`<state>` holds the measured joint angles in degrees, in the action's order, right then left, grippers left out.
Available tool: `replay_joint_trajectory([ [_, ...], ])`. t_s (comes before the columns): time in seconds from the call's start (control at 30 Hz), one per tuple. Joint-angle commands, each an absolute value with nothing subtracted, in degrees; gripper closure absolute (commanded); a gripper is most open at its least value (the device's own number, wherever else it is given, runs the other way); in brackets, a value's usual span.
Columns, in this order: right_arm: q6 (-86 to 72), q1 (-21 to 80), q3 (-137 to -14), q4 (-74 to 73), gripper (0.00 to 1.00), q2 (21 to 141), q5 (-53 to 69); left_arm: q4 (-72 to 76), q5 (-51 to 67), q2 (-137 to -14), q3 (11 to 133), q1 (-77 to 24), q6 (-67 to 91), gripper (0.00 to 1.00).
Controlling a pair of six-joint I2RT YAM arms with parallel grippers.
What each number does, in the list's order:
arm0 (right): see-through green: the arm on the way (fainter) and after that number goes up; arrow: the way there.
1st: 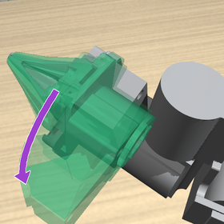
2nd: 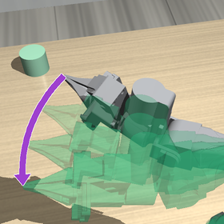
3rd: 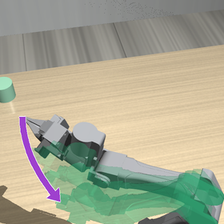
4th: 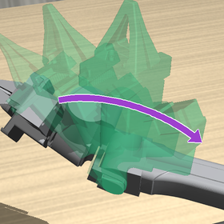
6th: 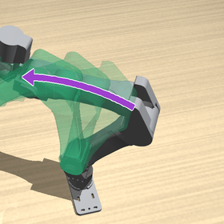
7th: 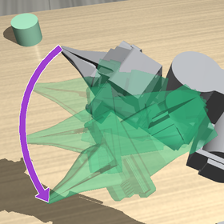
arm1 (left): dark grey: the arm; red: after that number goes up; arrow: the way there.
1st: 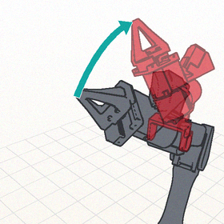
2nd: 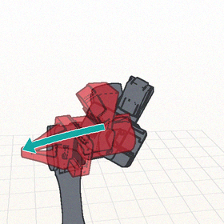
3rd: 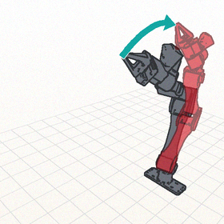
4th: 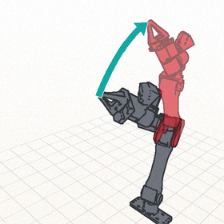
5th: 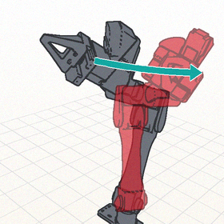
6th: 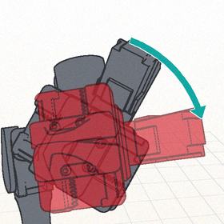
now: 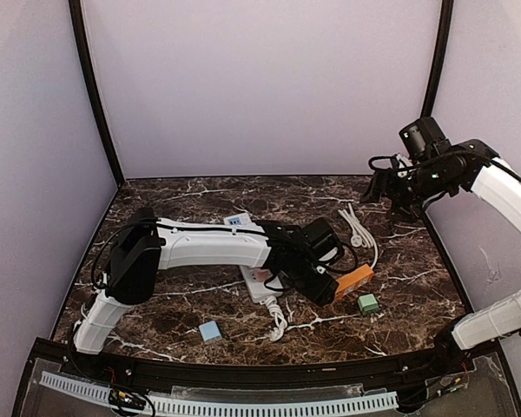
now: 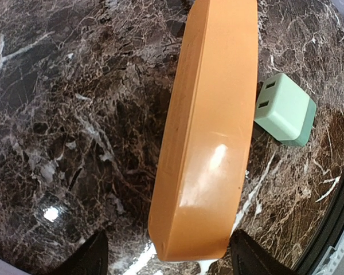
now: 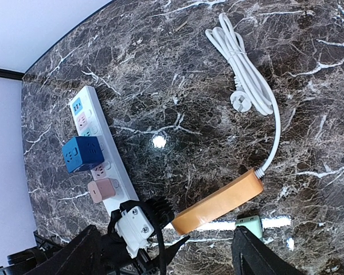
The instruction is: Insert the plug
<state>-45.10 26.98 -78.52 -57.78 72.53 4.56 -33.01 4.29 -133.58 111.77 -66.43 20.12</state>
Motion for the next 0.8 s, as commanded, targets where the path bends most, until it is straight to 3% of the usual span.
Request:
replay_joint_trajectory([
  [0.0, -44.44, 26.52, -79.64, -56.33, 0.23, 72.99, 4.99, -34.16, 6.40, -134.19, 113.48, -66.71, 19.53, 0.31],
  [0.07, -44.10, 26.54, -79.98, -56.45, 0.23, 73.48, 5.34, -33.16, 6.72, -134.42, 112.92, -66.71, 19.81, 0.37],
  [0.17, -43.39, 26.55, -80.86, -57.10, 0.23, 74.20, 5.69, -31.72, 8.68, -134.91, 112.72, -66.71, 20.41, 0.58],
  [0.37, -41.73, 26.46, -82.37, -57.24, 0.23, 76.07, 5.42, -32.09, 12.15, -134.39, 113.52, -66.71, 22.52, 0.87],
  [0.5, -39.95, 26.42, -85.11, -57.89, 0.23, 78.24, 4.97, -32.66, 14.13, -131.96, 112.14, -66.59, 25.59, 0.93],
  [0.77, -36.39, 24.74, -87.01, -59.81, 0.23, 79.66, 3.64, -31.28, 23.47, -126.35, 107.67, -63.06, 37.80, 0.94],
])
